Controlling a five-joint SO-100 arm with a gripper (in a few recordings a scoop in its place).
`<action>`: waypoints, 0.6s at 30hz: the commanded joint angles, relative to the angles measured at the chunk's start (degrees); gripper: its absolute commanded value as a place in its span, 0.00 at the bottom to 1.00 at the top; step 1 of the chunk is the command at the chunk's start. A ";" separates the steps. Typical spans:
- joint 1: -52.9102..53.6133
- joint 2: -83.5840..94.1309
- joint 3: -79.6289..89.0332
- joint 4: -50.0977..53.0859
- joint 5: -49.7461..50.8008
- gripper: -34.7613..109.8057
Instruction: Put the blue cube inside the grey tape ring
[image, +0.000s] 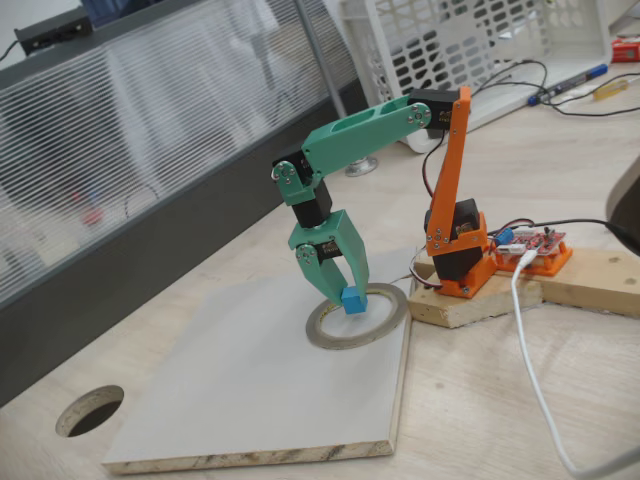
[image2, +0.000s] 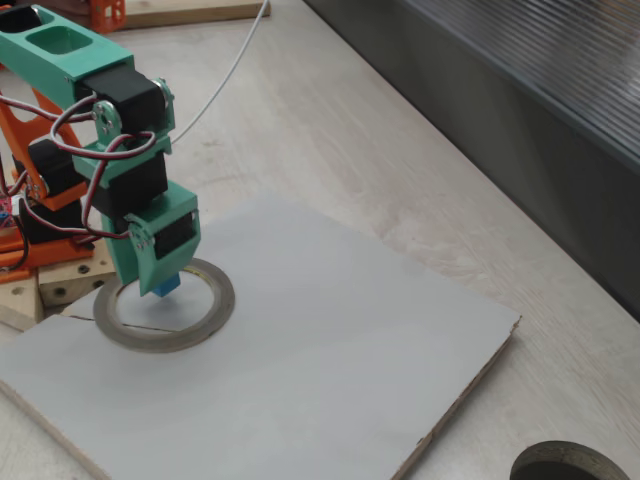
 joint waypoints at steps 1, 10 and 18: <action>1.05 1.41 0.26 0.18 -0.35 0.30; 1.14 1.14 0.35 0.97 -0.26 0.62; 1.14 0.88 0.53 0.35 0.18 0.73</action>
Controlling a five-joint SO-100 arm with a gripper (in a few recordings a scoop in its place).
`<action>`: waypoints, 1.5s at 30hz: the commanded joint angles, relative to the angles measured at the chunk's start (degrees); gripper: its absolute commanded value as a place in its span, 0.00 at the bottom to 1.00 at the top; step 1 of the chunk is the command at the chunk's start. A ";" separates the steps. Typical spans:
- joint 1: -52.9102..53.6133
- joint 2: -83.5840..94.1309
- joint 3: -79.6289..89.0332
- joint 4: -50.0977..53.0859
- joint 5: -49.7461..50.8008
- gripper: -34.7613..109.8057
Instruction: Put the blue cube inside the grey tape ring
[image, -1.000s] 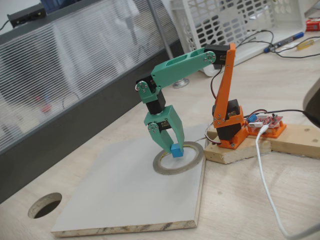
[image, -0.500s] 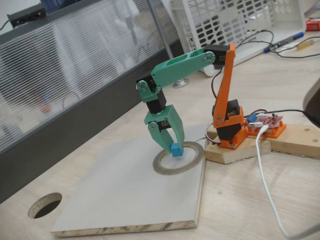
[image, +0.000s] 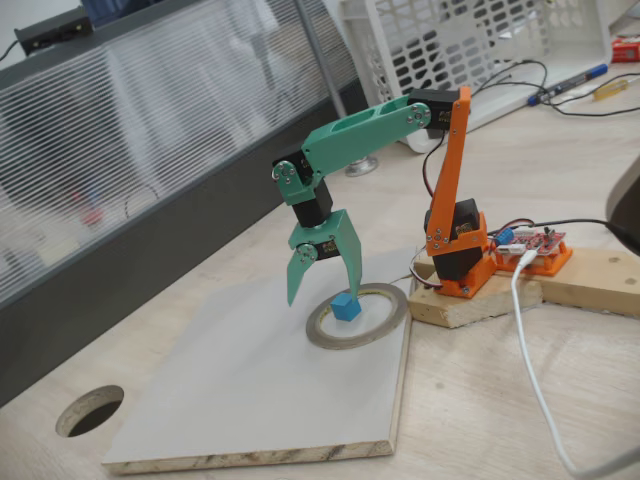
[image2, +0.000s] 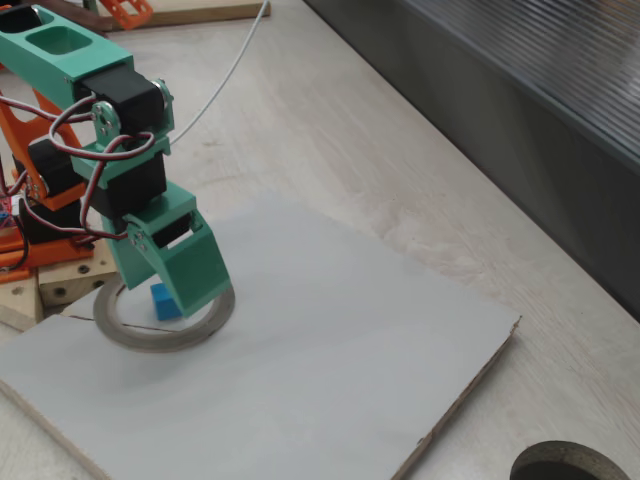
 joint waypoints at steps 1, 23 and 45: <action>0.97 0.88 0.44 0.35 0.26 0.73; 1.14 0.88 -18.63 1.14 -0.09 0.73; 3.78 0.88 -17.93 6.24 0.44 0.27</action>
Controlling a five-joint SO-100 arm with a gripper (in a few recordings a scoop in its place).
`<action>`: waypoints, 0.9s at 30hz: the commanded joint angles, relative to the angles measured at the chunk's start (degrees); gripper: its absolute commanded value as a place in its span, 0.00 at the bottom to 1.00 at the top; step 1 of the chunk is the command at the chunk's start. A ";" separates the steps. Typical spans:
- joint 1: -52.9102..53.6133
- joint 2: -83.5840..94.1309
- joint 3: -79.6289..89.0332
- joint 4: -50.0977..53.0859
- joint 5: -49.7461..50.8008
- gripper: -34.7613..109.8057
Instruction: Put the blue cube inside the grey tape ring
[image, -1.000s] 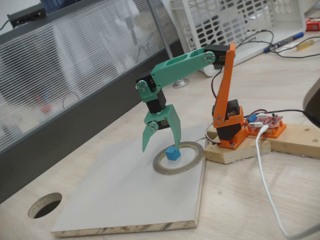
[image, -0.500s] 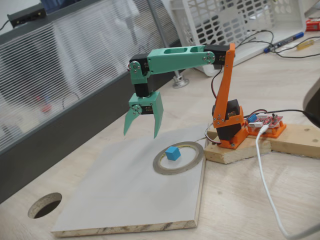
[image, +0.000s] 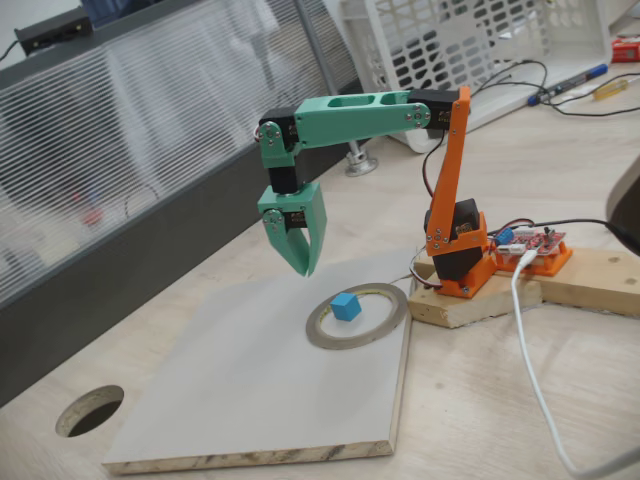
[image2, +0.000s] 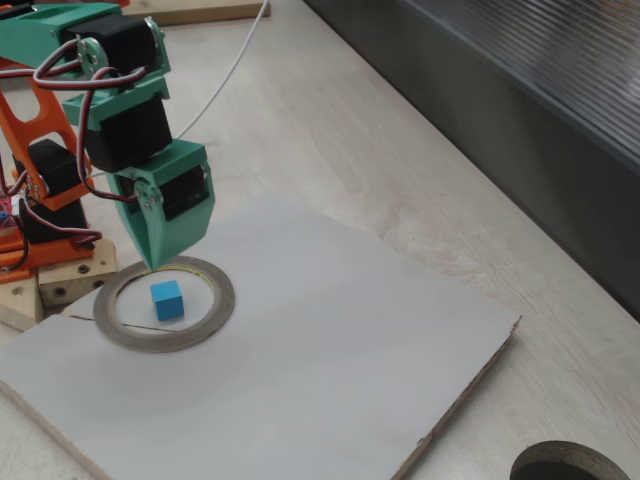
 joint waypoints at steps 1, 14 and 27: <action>4.39 0.97 -1.05 6.15 0.53 0.27; 10.72 1.85 -2.02 11.78 0.26 0.27; 10.20 1.23 -10.72 12.48 0.00 0.27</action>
